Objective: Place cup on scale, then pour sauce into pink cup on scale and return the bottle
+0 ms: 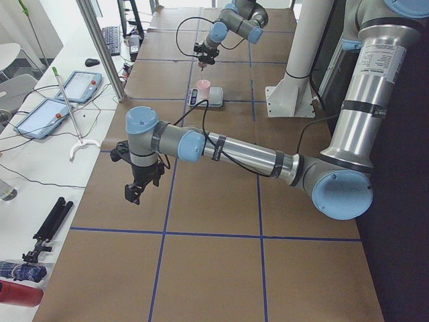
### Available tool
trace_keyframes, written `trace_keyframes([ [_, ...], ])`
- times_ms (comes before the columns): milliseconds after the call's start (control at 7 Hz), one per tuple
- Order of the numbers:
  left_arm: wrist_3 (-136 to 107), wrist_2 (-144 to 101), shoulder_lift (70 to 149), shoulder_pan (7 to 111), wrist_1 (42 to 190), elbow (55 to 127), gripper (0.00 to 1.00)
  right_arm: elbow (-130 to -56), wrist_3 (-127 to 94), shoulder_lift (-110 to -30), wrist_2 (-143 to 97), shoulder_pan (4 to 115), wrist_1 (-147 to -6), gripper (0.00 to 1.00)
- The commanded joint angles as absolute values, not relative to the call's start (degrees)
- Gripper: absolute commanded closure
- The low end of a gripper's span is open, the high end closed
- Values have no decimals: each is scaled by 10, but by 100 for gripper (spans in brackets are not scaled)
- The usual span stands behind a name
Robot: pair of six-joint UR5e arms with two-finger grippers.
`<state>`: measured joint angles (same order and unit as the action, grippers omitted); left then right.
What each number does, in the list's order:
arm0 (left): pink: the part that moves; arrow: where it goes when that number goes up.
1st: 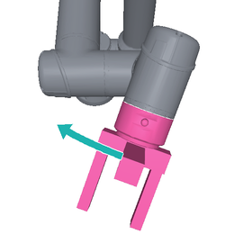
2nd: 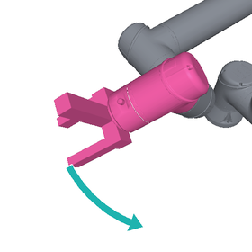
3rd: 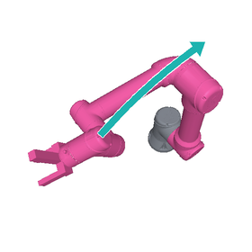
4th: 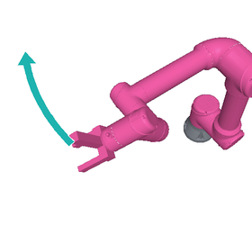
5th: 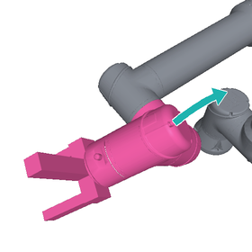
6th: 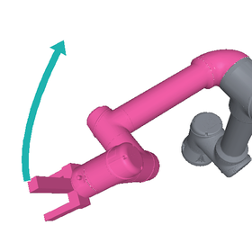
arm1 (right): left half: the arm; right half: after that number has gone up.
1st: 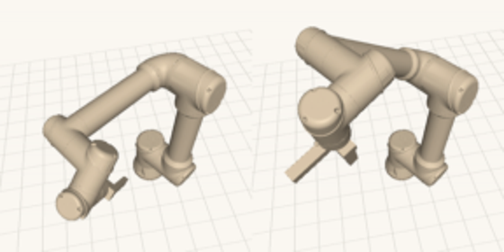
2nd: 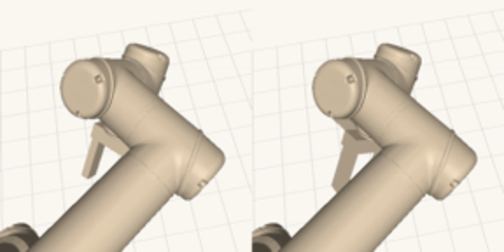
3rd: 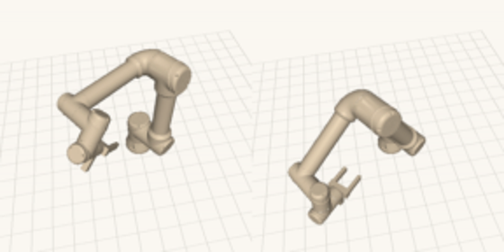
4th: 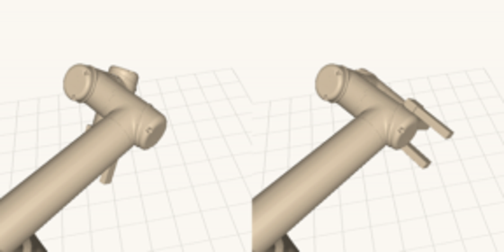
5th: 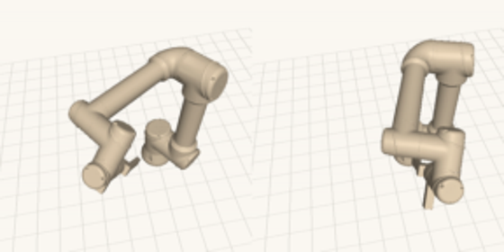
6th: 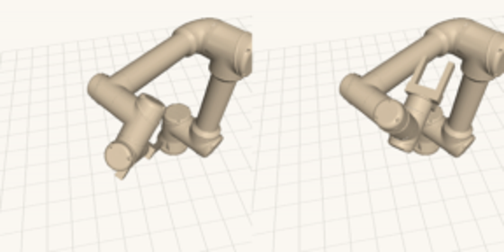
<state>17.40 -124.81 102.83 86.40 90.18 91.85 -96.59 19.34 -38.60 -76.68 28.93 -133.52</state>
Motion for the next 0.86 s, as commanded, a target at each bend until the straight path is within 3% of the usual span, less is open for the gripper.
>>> trace_keyframes([
  [0, 174, -1248, 1028, 864, 902, 918, 0, -966, 193, -385, -759, 288, -1344, 100],
  [714, 174, -1248, 1028, 864, 902, 918, 0, -965, 193, -359, -744, 286, -1387, 100],
])
